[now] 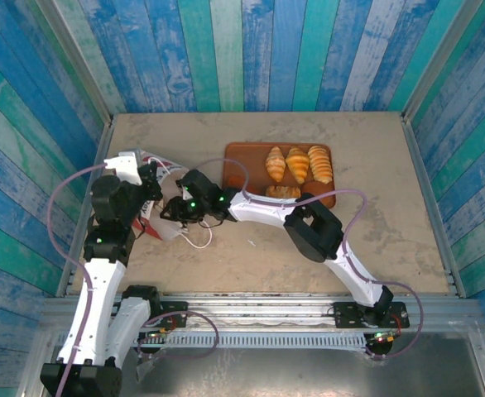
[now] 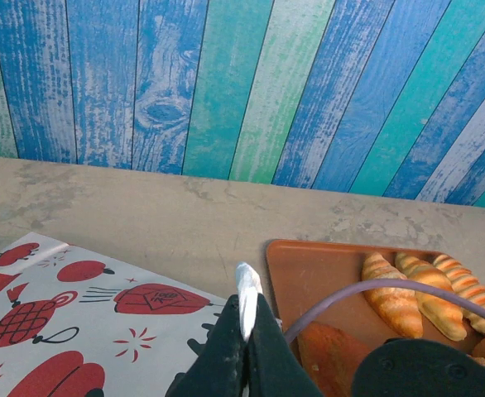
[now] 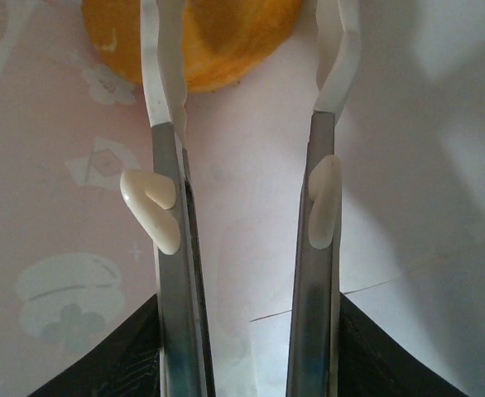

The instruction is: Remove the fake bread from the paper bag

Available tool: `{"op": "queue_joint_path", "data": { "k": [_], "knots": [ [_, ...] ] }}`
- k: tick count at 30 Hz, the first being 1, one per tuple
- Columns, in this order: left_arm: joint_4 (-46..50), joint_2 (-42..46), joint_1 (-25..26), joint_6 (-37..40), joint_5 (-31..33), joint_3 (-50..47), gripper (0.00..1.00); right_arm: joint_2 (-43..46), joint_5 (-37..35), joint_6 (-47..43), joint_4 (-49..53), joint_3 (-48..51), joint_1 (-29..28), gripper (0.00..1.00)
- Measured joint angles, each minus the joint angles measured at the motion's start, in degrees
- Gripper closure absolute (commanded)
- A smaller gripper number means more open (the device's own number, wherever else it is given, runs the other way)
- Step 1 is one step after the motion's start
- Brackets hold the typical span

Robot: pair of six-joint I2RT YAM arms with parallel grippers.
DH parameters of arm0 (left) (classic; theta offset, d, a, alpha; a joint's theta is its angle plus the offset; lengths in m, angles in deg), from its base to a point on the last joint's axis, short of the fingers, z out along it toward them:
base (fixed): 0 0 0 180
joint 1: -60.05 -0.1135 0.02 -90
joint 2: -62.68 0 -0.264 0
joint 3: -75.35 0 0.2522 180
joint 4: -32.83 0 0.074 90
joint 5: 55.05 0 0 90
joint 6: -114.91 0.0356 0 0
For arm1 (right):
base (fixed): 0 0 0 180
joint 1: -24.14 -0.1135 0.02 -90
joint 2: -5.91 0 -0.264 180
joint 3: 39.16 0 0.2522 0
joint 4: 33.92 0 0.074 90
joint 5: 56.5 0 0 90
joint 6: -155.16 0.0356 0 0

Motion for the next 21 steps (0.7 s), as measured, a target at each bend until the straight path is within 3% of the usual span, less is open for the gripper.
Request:
{"op": "queue_joint_path", "data": {
  "k": [4,8,12,21],
  "knots": [
    [0.02,-0.04,0.00,-0.02,-0.26,0.00,1.00,-0.98,0.46,0.33,0.02,-0.85,0.00,0.54],
    [0.02,-0.04,0.00,-0.04,-0.37,0.00,1.00,-1.31,0.85,0.37,-0.20,-1.86,0.00,0.66],
    [0.02,-0.17,0.00,-0.22,-0.42,0.00,1.00,-1.31,0.74,-0.59,-0.74,-1.90,-0.02,0.69],
    [0.07,-0.94,0.00,-0.70,2.10,0.00,1.00,4.92,-5.77,-11.34,4.02,3.02,-0.57,0.74]
  ]
}}
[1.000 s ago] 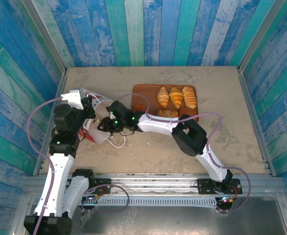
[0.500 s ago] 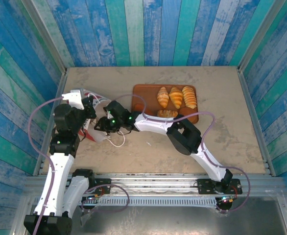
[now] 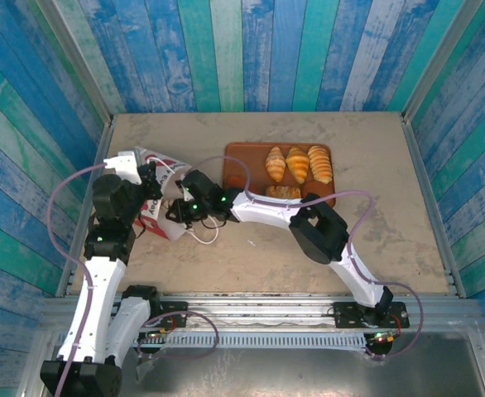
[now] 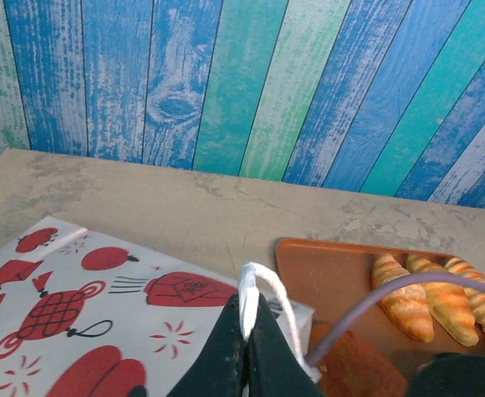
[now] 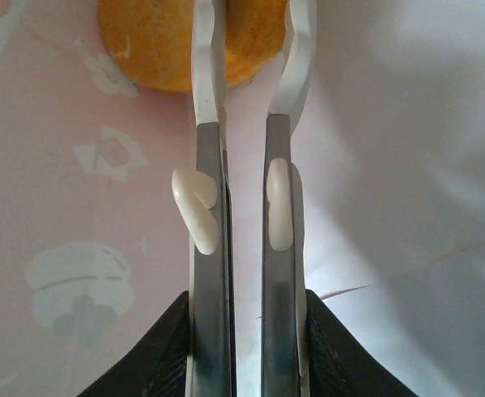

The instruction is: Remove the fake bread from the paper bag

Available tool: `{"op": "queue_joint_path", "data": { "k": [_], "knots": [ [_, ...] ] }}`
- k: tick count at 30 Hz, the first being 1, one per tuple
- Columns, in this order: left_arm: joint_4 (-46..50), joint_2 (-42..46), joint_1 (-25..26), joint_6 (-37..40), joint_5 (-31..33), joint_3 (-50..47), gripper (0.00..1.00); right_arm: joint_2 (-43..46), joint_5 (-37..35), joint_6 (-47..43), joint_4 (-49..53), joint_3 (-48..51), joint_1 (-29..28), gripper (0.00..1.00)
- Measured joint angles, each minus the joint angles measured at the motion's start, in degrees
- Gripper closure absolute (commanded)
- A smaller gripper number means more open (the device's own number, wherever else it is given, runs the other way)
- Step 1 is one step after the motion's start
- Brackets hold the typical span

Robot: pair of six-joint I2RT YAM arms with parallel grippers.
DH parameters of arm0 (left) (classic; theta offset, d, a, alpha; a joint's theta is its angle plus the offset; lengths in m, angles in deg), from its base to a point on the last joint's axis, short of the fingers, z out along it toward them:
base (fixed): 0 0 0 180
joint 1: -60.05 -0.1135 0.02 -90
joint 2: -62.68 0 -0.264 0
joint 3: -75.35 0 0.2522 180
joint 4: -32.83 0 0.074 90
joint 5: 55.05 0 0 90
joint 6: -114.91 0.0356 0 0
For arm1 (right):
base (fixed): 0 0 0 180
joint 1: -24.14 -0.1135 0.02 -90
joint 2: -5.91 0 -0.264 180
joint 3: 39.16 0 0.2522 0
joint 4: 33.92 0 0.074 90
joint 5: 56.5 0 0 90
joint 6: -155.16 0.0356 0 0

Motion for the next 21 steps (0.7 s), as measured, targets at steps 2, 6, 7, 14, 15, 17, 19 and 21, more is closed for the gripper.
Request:
{"op": "queue_joint_path", "data": {
  "k": [2,6,7,14,15,17,19,21],
  "knots": [
    [0.00,-0.37,0.00,-0.31,0.57,0.00,1.00,2.60,-2.45,-2.97,1.92,1.05,-0.31,0.74],
    [0.00,-0.83,0.00,-0.74,1.01,0.02,1.00,7.06,-7.69,-7.98,4.90,3.08,-1.20,0.74],
    [0.02,-0.85,0.00,-0.83,1.09,0.02,1.00,7.87,-9.25,-9.22,6.01,3.41,-1.51,0.74],
    [0.37,-0.85,0.00,-1.42,2.21,0.15,1.00,11.15,-16.48,-14.95,9.64,7.13,-2.97,0.72],
    [0.46,-0.85,0.00,-1.44,2.34,0.20,1.00,11.47,-17.14,-15.41,9.86,7.74,-3.06,0.72],
    [0.46,-0.85,0.00,-1.44,2.40,0.26,1.00,12.44,-19.12,-16.76,10.49,9.20,-3.21,0.72],
    [0.46,-0.87,0.00,-1.42,2.40,0.35,1.00,13.33,-21.29,-18.21,11.17,10.05,-3.56,0.71],
    [0.44,-0.87,0.00,-1.44,2.40,0.39,1.00,14.40,-23.45,-19.89,11.54,10.91,-3.85,0.71]
  ]
}}
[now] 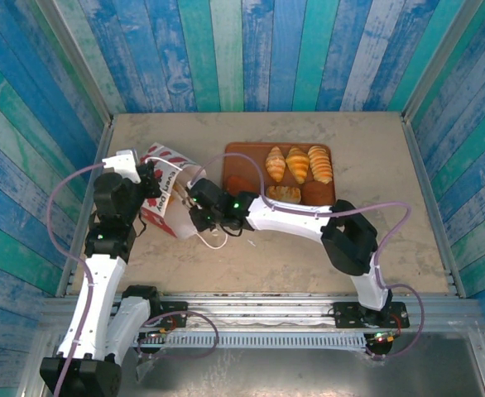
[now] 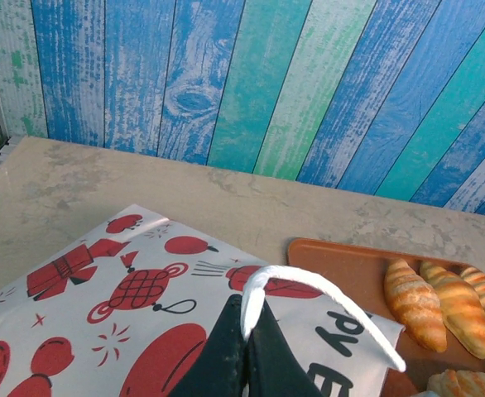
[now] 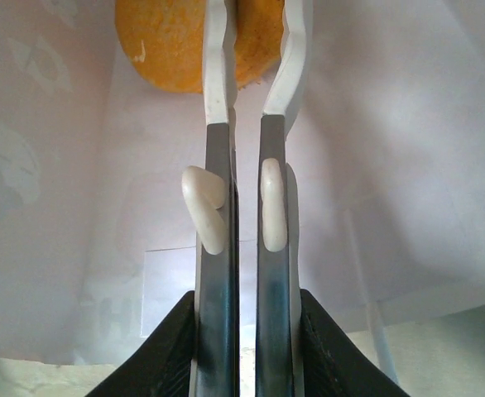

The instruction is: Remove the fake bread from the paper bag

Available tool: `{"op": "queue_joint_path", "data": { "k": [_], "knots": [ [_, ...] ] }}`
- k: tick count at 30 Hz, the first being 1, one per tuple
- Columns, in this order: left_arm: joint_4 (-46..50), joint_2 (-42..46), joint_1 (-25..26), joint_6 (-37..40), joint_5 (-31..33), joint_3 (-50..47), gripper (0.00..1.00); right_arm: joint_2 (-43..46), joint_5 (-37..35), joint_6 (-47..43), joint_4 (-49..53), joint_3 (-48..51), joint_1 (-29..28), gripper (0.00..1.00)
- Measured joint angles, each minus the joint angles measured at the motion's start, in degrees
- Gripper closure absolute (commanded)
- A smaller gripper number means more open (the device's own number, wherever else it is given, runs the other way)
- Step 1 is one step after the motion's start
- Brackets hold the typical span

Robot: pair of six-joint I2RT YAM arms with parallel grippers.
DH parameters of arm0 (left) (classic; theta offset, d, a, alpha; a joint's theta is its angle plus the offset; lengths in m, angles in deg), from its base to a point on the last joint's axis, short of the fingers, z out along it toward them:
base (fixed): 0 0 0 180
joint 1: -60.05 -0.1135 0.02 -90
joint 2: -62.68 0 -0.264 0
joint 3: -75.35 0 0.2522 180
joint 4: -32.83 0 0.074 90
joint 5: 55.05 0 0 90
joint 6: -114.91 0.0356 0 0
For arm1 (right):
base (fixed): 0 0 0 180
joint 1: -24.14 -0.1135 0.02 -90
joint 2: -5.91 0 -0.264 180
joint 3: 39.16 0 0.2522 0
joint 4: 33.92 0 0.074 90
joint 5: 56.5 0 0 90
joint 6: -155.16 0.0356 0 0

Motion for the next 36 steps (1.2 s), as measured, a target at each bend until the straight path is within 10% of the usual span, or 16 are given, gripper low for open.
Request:
{"op": "queue_joint_path", "data": {
  "k": [15,36],
  "knots": [
    [0.15,-0.04,0.00,0.02,0.20,0.81,1.00,7.69,-9.55,-12.20,-2.91,9.97,-2.43,0.71],
    [1.29,-0.70,0.00,1.16,2.21,2.73,1.00,15.52,-4.20,-33.88,-2.78,20.15,-4.66,0.66]
  ]
}}
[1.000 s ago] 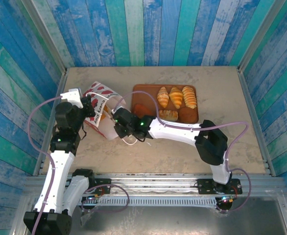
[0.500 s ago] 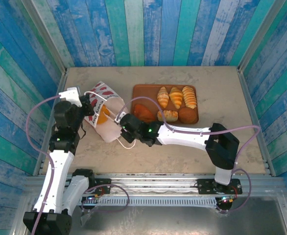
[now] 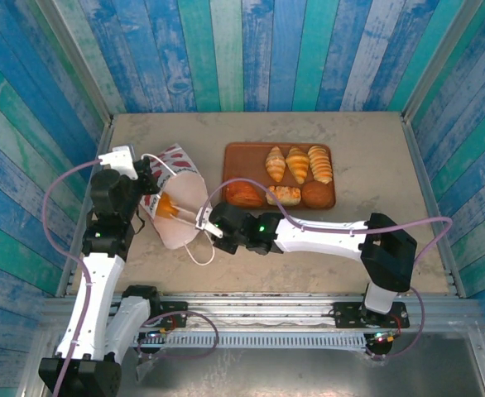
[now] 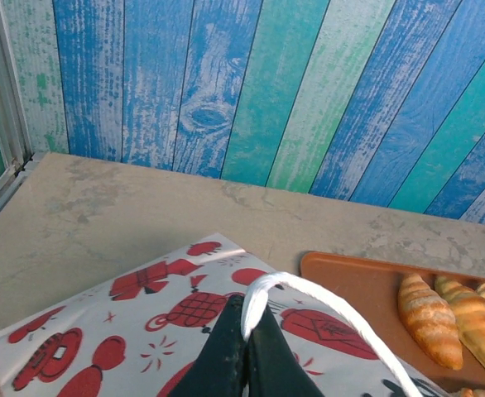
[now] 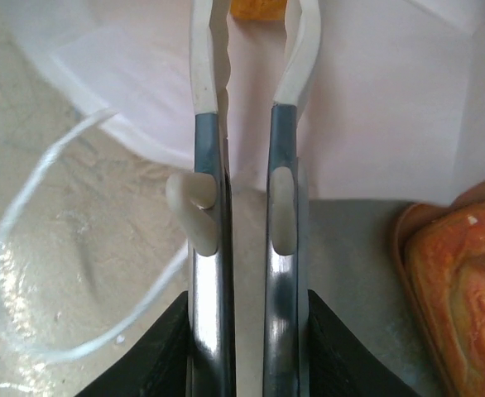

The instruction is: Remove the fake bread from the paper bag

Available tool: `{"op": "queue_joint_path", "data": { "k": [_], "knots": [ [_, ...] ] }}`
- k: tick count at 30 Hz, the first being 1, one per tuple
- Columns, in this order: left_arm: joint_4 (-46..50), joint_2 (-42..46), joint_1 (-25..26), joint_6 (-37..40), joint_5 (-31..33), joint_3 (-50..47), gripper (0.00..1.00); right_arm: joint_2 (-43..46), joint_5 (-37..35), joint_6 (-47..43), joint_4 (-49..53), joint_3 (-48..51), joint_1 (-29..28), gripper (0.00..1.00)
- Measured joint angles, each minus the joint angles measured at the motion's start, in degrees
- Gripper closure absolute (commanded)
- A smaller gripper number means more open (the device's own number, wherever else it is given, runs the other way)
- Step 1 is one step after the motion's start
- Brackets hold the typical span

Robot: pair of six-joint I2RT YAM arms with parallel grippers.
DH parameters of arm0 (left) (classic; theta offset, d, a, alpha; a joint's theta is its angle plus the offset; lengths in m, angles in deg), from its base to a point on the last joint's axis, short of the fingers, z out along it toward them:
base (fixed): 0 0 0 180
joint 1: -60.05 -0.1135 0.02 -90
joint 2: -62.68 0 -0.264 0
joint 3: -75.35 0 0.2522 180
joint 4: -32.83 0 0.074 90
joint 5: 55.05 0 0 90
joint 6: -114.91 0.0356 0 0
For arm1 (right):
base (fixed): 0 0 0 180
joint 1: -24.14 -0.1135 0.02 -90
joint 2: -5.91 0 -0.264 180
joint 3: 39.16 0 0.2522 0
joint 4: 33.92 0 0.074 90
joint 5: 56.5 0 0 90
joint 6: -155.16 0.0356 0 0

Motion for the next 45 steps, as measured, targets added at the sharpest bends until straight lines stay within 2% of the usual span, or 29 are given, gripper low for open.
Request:
{"op": "queue_joint_path", "data": {
  "k": [7,14,17,24,33,38,45],
  "knots": [
    [0.00,0.00,0.00,0.35,-1.38,0.00,1.00,0.90,3.15,-1.40,4.39,0.02,0.00,0.65],
    [0.00,0.04,0.00,0.55,-2.73,0.00,1.00,2.10,3.30,1.51,5.84,-0.20,-0.02,0.59],
    [-0.02,0.07,0.00,0.59,-3.28,-0.02,1.00,1.97,2.67,5.33,6.34,-1.86,0.00,0.56],
    [-0.02,0.13,0.00,0.50,-4.15,-0.09,1.00,-3.34,2.36,17.16,8.09,-12.35,1.92,0.52],
    [-0.04,0.13,0.00,0.07,-5.03,-0.33,1.00,-9.68,9.44,32.68,7.48,-16.35,6.08,0.48],
    [-0.07,0.13,0.00,0.04,-5.16,-0.48,1.00,-13.20,14.01,35.98,6.34,-18.56,8.37,0.47],
    [-0.13,0.13,0.00,-0.09,-5.29,-0.55,1.00,-18.12,16.70,37.00,6.73,-22.77,8.79,0.47]
  ]
}}
